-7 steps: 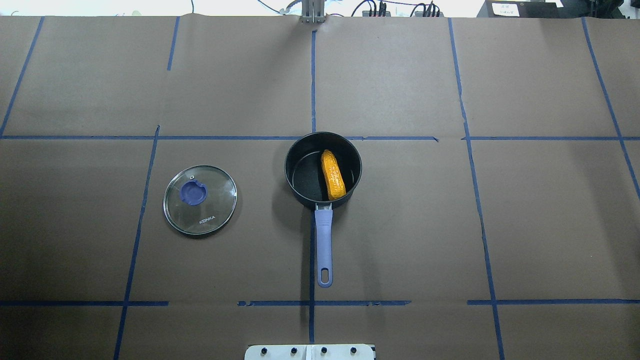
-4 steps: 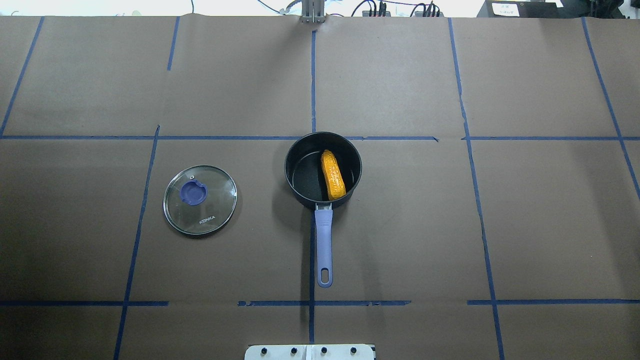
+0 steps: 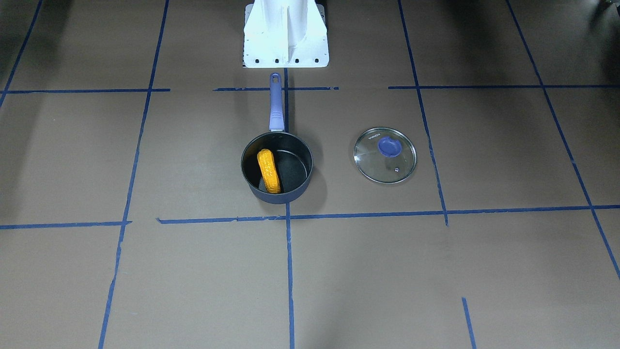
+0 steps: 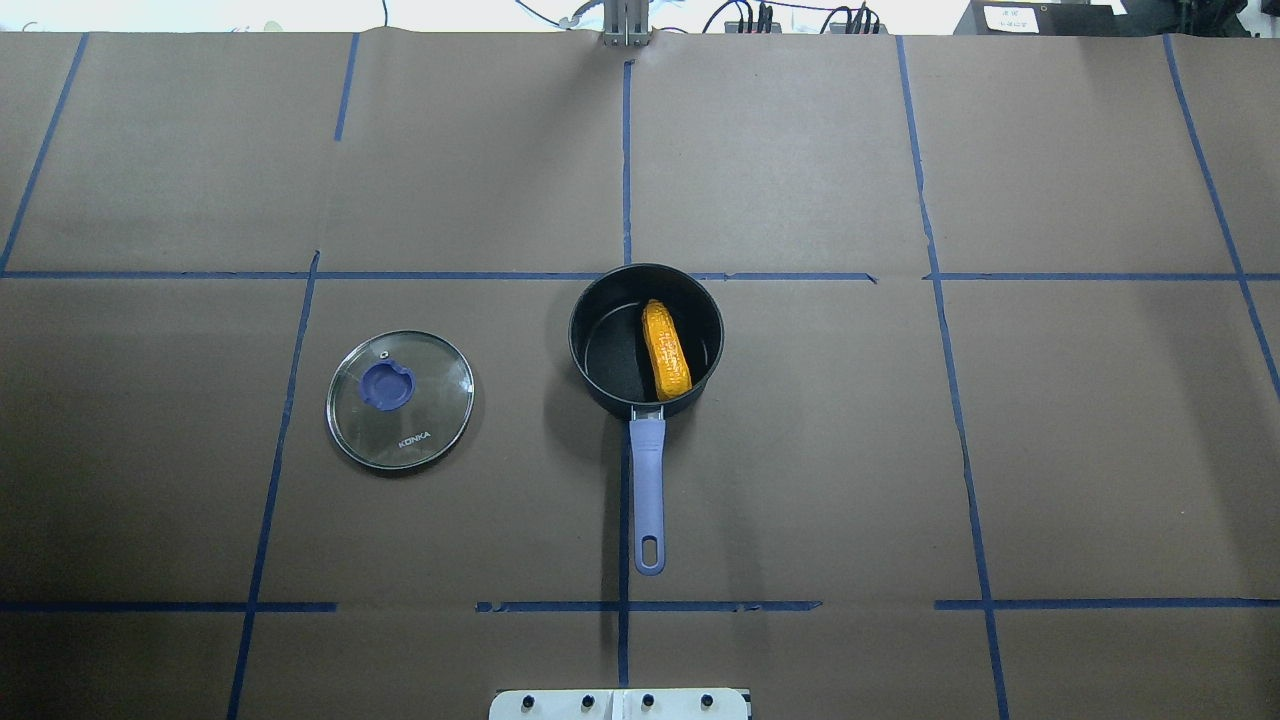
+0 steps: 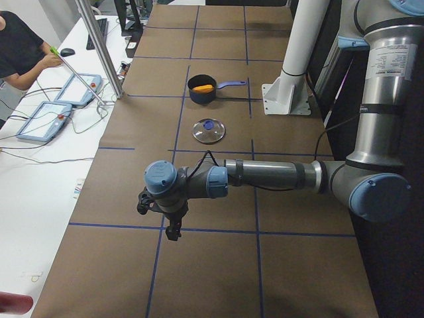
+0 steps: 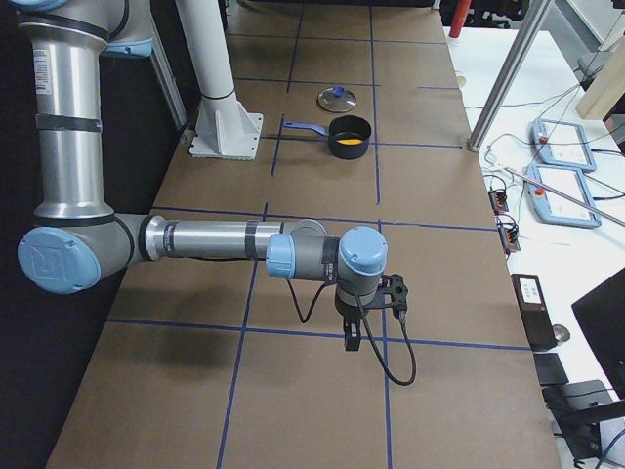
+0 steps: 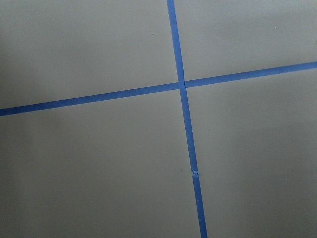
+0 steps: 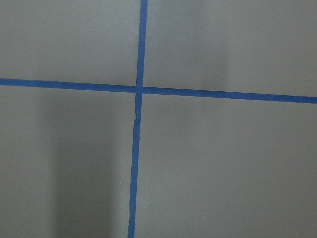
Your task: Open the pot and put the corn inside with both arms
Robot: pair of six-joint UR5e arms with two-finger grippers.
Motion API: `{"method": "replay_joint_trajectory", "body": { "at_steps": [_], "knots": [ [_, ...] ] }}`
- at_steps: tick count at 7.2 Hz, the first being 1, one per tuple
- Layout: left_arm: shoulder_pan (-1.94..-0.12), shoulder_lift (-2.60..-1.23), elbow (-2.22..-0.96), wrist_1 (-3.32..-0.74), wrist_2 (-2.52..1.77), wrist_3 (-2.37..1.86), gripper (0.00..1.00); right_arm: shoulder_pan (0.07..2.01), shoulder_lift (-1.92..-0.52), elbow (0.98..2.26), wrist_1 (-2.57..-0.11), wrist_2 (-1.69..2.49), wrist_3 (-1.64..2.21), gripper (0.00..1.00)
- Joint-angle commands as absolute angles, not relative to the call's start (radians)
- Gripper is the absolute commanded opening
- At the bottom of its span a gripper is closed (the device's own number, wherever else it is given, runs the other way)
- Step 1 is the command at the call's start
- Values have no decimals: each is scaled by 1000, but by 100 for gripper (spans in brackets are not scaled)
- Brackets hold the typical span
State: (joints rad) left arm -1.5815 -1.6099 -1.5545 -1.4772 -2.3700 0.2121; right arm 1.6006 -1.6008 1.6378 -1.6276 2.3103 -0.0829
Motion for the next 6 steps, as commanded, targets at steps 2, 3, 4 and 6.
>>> {"method": "replay_joint_trajectory", "body": {
  "at_steps": [2,3,4,6],
  "knots": [
    [-1582,-1609,-1554,-1477,-2370,213,100,1600,-1606,1632,-1628,2339,-84,100],
    [-1582,-1609,-1554,-1477,-2370,213,100,1600,-1606,1631,-1628,2339,-84,100],
    [-1582,-1609,-1554,-1477,-2370,213,100,1600,-1609,1629,-1615,2338,-84,100],
    [-1582,-1611,-1554,-1477,-2370,212,100,1601,-1618,1620,-1582,2338,-84,100]
  ]
}}
